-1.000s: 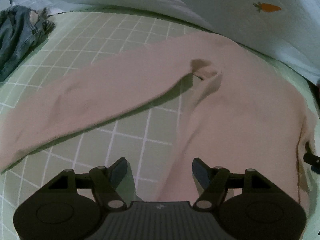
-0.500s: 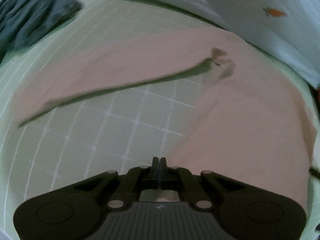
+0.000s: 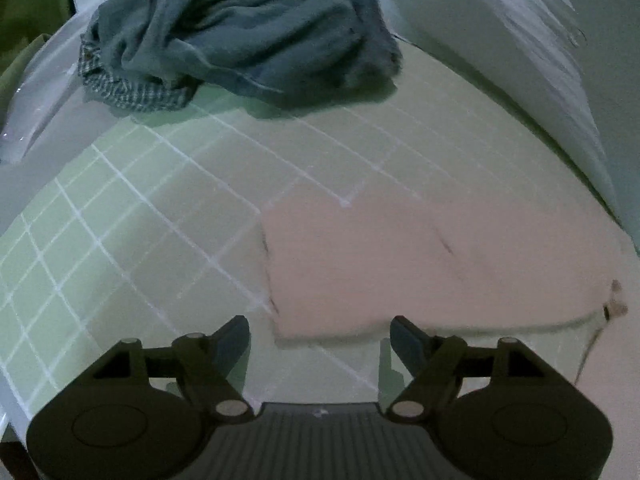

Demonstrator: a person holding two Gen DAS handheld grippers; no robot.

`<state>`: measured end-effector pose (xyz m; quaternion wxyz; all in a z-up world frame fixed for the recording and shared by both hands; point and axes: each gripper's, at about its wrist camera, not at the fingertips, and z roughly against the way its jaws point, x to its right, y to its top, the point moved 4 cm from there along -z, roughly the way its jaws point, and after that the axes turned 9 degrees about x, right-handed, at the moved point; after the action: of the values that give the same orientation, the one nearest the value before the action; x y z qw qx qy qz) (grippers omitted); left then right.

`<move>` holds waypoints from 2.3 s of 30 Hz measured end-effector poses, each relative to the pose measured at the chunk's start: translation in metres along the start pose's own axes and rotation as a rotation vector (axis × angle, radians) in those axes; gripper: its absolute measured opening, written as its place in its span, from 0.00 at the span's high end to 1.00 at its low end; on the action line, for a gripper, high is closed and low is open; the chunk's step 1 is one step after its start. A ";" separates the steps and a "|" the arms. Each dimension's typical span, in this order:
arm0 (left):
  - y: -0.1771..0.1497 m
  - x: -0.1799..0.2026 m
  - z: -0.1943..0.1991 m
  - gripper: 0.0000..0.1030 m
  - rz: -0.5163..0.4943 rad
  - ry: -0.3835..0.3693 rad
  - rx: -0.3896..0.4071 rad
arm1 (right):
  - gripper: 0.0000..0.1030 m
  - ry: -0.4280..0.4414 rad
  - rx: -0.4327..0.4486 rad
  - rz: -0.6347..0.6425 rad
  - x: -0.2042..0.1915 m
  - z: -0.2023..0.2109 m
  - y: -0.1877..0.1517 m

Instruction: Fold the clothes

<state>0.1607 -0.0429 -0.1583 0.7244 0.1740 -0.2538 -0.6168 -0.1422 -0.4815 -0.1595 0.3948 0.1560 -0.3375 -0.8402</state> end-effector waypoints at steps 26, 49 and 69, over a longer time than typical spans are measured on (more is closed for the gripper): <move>0.030 -0.114 -0.006 0.94 -0.156 0.037 0.126 | 0.30 -0.003 -0.011 0.052 -0.106 0.047 -0.047; -0.052 0.001 0.038 0.32 -0.223 -0.059 0.092 | 0.19 0.084 -0.053 0.118 -0.063 0.021 -0.034; 0.008 0.230 -0.043 0.24 -0.475 -0.224 0.123 | 0.10 -0.133 -0.010 -0.112 0.068 -0.077 0.082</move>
<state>0.2173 -0.2699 -0.1534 0.5151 0.2030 -0.3213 -0.7683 -0.0998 -0.6057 -0.1582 0.3247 0.1164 -0.3496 -0.8711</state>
